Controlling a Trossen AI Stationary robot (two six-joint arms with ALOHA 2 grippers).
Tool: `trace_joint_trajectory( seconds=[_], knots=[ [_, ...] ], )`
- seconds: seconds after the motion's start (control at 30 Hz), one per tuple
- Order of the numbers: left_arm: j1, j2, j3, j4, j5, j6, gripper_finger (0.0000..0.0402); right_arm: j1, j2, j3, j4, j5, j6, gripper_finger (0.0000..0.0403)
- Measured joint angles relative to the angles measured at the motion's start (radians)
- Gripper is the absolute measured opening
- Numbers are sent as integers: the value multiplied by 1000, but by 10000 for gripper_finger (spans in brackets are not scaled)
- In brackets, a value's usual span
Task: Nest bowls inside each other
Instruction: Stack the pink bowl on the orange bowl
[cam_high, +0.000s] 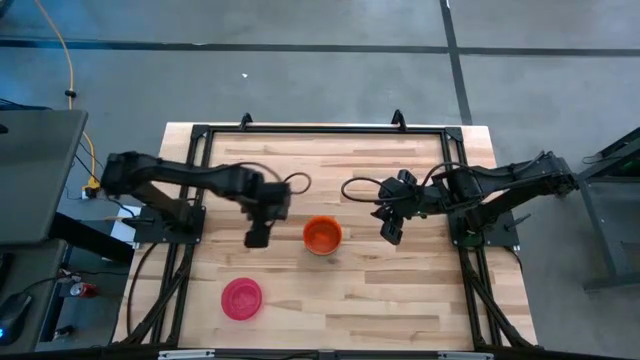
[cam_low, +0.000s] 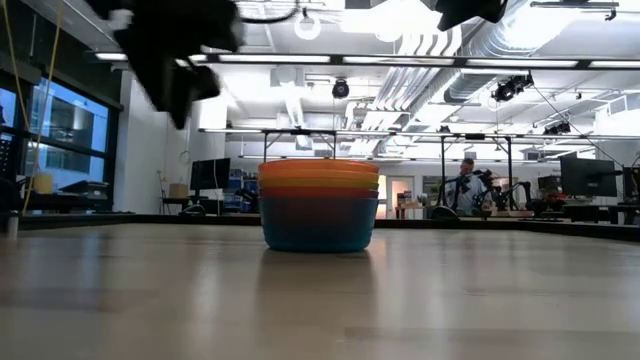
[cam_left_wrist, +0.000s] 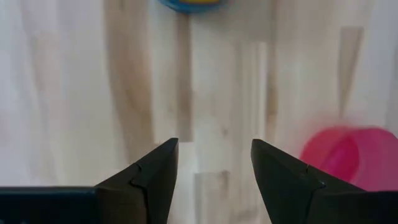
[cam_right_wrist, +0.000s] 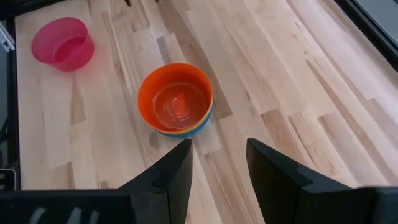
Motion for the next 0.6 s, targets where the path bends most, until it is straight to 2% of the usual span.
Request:
trace_joint_trajectory(
  seconds=[0.27, 0.6],
  knots=[
    [-144, -173, -189, 143, 3, -142, 193, -7, 0, 0, 27, 1, -47, 144],
    [-366, -188, -343, 314, -4, -316, 193, -20, 0, 0, 44, 5, -61, 144]
  ],
)
